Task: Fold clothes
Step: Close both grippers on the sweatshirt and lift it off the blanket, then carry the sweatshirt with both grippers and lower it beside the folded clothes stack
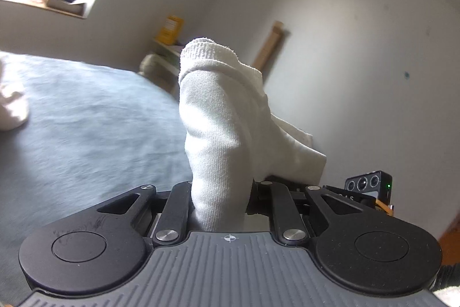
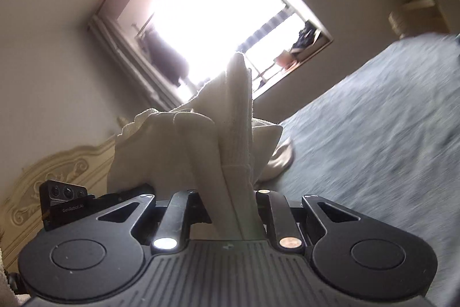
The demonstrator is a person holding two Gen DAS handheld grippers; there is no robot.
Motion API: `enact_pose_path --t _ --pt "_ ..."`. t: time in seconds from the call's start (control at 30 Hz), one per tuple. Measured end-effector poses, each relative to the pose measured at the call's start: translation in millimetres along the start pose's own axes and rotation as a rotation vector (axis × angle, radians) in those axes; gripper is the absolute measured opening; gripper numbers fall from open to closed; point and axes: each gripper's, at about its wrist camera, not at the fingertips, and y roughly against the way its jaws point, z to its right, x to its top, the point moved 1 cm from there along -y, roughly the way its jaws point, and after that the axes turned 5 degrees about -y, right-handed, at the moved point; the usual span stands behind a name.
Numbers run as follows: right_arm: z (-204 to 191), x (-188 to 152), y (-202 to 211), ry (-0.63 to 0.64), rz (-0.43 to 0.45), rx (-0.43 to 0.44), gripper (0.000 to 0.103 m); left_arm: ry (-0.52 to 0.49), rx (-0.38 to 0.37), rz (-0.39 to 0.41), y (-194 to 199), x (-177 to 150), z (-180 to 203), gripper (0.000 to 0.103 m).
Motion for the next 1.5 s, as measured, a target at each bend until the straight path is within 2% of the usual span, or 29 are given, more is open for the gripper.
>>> enact_pose_path --t 0.13,0.27,0.4,0.5,0.67,0.77,0.87,0.93,1.0,1.07,1.13,1.2,1.27,1.33,1.4,1.5 --pt "20 27 56 -0.002 0.090 -0.078 0.017 -0.072 -0.092 -0.054 -63 16 39 0.014" --pt "41 47 112 -0.010 0.173 -0.174 0.017 -0.095 -0.193 -0.108 -130 22 73 0.014" --pt "59 64 168 -0.010 0.235 -0.287 0.017 -0.095 -0.288 -0.165 -194 13 108 0.014" --pt "73 72 217 -0.011 0.285 -0.374 0.017 -0.069 -0.391 -0.206 -238 -2 141 0.014" --pt "87 80 302 0.001 0.343 -0.529 0.017 0.043 -0.605 -0.263 -305 -50 210 0.014" --pt "83 95 349 0.092 0.301 -0.656 0.017 0.170 -0.697 -0.281 -341 -85 239 0.014" --pt "83 123 363 0.194 0.174 -0.741 0.017 0.315 -0.738 -0.306 -375 -122 256 0.014" --pt "94 142 361 0.241 0.077 -0.764 0.017 0.408 -0.715 -0.319 -395 -147 254 0.014" --pt "126 153 344 0.247 -0.021 -0.748 0.017 0.491 -0.654 -0.325 -414 -171 245 0.014" --pt "177 149 316 0.206 -0.104 -0.723 0.017 0.472 -0.541 -0.312 -433 -191 231 0.014" --pt "243 134 288 0.107 -0.163 -0.698 0.017 0.508 -0.421 -0.349 -456 -216 210 0.014" --pt "300 118 262 0.023 -0.214 -0.690 0.017 0.502 -0.309 -0.370 -477 -236 188 0.014" --pt "345 107 240 -0.020 -0.250 -0.675 0.017 0.510 -0.231 -0.380 -489 -243 166 0.014" --pt "359 106 224 -0.006 -0.269 -0.649 0.017 0.551 -0.203 -0.383 -493 -245 149 0.014" --pt "361 110 217 0.002 -0.286 -0.627 0.017 0.552 -0.190 -0.382 -495 -245 146 0.014" --pt "361 124 215 0.050 -0.334 -0.604 0.017 0.543 -0.203 -0.367 -496 -242 144 0.014"
